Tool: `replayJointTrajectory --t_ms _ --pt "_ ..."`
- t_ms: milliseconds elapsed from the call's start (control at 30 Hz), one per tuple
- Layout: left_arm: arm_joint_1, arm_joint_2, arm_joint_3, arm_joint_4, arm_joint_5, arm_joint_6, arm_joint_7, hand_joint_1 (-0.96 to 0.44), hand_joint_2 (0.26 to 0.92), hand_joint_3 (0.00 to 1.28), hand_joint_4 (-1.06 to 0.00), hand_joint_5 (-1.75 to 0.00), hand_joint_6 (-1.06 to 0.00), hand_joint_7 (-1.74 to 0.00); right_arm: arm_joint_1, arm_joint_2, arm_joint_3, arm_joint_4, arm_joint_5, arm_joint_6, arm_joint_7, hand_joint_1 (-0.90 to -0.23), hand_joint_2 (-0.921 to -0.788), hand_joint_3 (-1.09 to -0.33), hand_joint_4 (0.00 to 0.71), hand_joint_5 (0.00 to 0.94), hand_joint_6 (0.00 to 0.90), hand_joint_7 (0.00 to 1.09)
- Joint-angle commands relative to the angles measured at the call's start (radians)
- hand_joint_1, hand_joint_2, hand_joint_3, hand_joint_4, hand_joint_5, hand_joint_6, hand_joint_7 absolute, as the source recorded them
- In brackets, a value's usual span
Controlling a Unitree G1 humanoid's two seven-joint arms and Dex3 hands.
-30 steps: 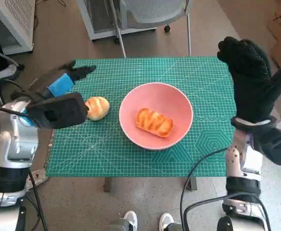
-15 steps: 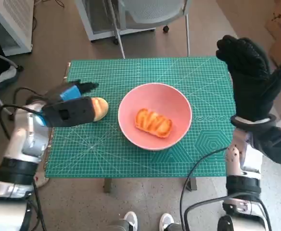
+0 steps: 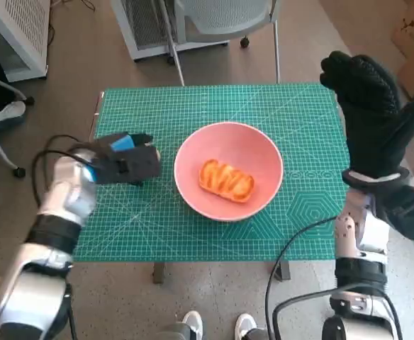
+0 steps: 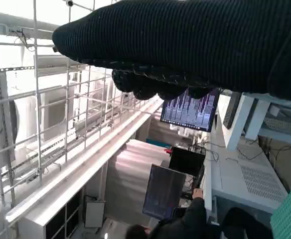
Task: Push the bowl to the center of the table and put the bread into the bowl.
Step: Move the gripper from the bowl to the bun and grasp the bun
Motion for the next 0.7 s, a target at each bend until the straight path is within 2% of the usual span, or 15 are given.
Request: replayJointTrajectory --t_ms 33,267,367,467,500,533,567,600,633,700 --pt "-0.045 -0.048 -0.026 0.121 0.018 -0.057 0.101 -0.25 0.757 0.01 -0.08 -0.01 -0.3 -0.01 0.021 -0.012 -0.003 0.005 0.0 0.005 0.01 -0.52 -0.921 -0.574 0.391 0.001 0.434 0.0" --pt "-0.065 -0.09 -0.067 0.237 0.042 -0.099 0.209 -0.15 0.792 0.02 -0.16 -0.03 -0.35 -0.03 0.032 -0.015 -0.001 -0.012 -0.005 0.005 0.008 -0.519 -0.921 -0.573 0.392 0.002 0.439 0.01" --pt "-0.071 -0.099 -0.085 0.269 0.057 -0.111 0.244 -0.08 0.819 0.02 -0.24 -0.03 -0.41 -0.03 0.038 -0.017 -0.002 -0.018 -0.006 0.005 0.007 -0.519 -0.921 -0.572 0.392 0.001 0.439 0.01" --pt "-0.073 -0.098 -0.106 0.284 0.075 -0.123 0.277 -0.02 0.857 0.02 -0.41 -0.04 -0.51 -0.04 0.045 -0.017 -0.001 -0.028 -0.005 0.005 0.007 -0.52 -0.921 -0.572 0.392 0.001 0.439 0.01" --pt "-0.073 -0.096 -0.111 0.286 0.079 -0.127 0.286 0.0 0.874 0.02 -0.54 -0.08 -0.57 -0.06 0.048 -0.017 0.0 -0.032 -0.005 0.005 0.006 -0.519 -0.921 -0.572 0.393 0.001 0.439 0.01" --pt "-0.074 -0.091 -0.119 0.288 0.086 -0.134 0.3 0.01 0.885 0.02 -0.63 -0.1 -0.62 -0.07 0.051 -0.017 -0.001 -0.036 -0.004 0.005 0.006 -0.519 -0.921 -0.572 0.393 0.001 0.439 0.01" --pt "-0.075 -0.087 -0.125 0.29 0.091 -0.14 0.31 0.01 0.892 0.04 -0.65 -0.33 -0.61 -0.28 0.054 -0.017 0.0 -0.04 -0.003 0.005 0.006 -0.519 -0.921 -0.572 0.393 0.001 0.439 0.01" --pt "-0.075 -0.081 -0.132 0.289 0.099 -0.147 0.323 0.01 0.903 0.07 -0.65 -0.68 -0.57 -0.6 0.057 -0.018 -0.001 -0.044 -0.002 0.006 0.006 -0.518 -0.921 -0.572 0.393 0.001 0.439 0.01" --pt "-0.076 -0.077 -0.137 0.289 0.104 -0.153 0.332 0.0 0.909 0.08 -0.65 -0.91 -0.59 -0.76 0.06 -0.018 -0.001 -0.047 -0.002 0.007 0.006 -0.518 -0.921 -0.571 0.393 0.001 0.44 0.01" --pt "-0.078 -0.067 -0.147 0.286 0.115 -0.163 0.351 0.0 0.915 0.09 -0.65 -1.12 -0.62 -0.89 0.065 -0.02 -0.002 -0.053 0.0 0.008 0.006 -0.516 -0.921 -0.571 0.393 0.001 0.439 0.01"
